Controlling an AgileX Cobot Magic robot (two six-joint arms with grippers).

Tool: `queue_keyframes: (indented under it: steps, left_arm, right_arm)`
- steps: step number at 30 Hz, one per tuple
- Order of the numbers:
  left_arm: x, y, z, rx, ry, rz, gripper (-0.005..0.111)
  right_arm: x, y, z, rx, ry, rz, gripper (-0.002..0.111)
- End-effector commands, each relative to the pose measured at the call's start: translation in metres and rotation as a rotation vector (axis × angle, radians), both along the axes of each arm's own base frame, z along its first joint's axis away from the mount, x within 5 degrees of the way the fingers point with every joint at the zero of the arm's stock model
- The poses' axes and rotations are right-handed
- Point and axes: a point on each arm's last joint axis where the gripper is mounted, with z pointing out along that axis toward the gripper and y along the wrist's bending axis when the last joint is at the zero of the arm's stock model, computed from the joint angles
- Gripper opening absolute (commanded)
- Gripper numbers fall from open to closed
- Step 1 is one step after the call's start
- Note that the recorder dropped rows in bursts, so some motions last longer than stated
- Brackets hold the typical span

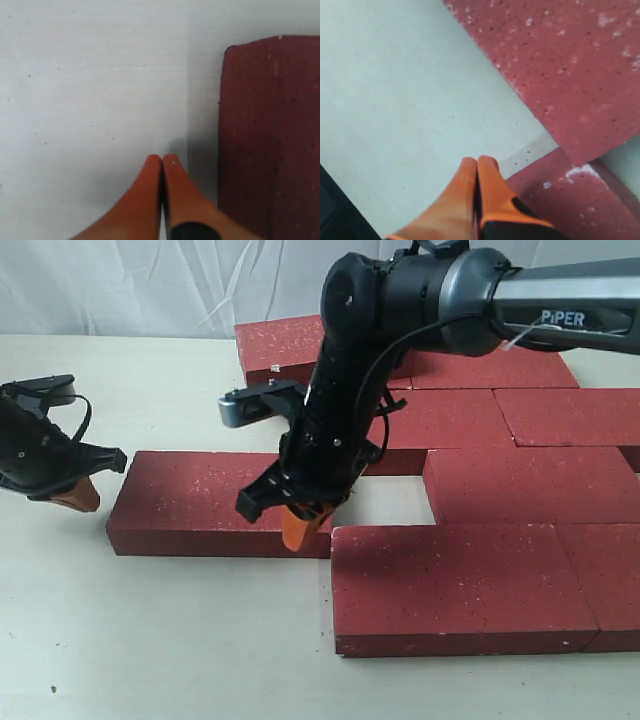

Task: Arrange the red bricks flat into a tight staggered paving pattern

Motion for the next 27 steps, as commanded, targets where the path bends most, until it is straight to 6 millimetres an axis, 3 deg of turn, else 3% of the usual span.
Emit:
queue_keyframes:
  steps: [1,8,16,27]
  left_arm:
    - [0.001,-0.002,-0.001,-0.022,-0.011,0.003,0.000]
    - [0.001,-0.003,-0.001,-0.029,-0.012,0.001,0.000]
    - [0.001,-0.004,-0.001,-0.039,-0.016,0.007,0.000]
    - [0.002,-0.003,-0.001,-0.037,-0.019,0.008,0.000]
  right_arm:
    - [-0.005,0.005,-0.007,0.016,-0.039,0.002,-0.001]
    - [-0.001,0.007,-0.035,0.005,-0.051,-0.042,-0.001]
    - [0.009,0.004,-0.038,-0.037,-0.157,-0.097,-0.001]
    - [0.006,0.001,-0.030,-0.048,-0.141,-0.082,-0.001]
